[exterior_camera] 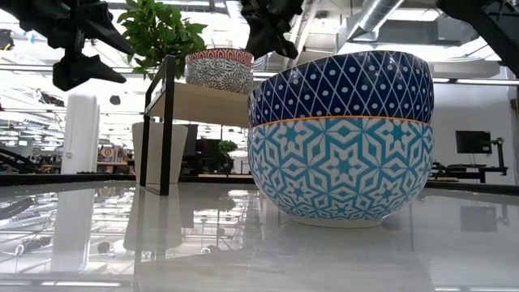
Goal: Place and stack bowls onto a shelf
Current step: Stack the dark blue bowl on top of the red bowl on the shelf
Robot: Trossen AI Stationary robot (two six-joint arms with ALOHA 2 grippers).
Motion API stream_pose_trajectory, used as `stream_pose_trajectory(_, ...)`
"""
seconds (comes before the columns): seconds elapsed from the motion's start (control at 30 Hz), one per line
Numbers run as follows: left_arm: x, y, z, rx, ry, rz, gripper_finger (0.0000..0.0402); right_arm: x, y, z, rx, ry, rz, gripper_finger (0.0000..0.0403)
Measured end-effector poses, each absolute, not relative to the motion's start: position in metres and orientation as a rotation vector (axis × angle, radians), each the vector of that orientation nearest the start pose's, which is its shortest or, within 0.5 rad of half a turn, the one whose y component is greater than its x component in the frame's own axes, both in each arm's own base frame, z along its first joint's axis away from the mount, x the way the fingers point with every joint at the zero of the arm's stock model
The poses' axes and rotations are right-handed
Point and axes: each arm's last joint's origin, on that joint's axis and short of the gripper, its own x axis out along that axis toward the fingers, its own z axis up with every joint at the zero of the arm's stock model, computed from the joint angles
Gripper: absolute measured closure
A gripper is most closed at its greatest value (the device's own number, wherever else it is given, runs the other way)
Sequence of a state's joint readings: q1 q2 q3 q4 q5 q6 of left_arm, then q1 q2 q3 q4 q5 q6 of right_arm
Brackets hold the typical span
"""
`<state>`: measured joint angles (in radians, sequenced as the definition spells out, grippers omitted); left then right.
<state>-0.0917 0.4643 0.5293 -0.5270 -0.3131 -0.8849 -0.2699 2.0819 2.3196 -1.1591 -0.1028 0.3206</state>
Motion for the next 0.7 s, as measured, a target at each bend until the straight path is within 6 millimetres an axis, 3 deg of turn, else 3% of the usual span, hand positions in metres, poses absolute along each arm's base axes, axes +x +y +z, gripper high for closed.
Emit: stream_pose_trajectory(0.7,0.1102,-0.0012,0.2552,-0.775,0.323,0.401,0.0155,0.418,-0.1074,0.3727,0.462,0.88,-0.297,0.034)
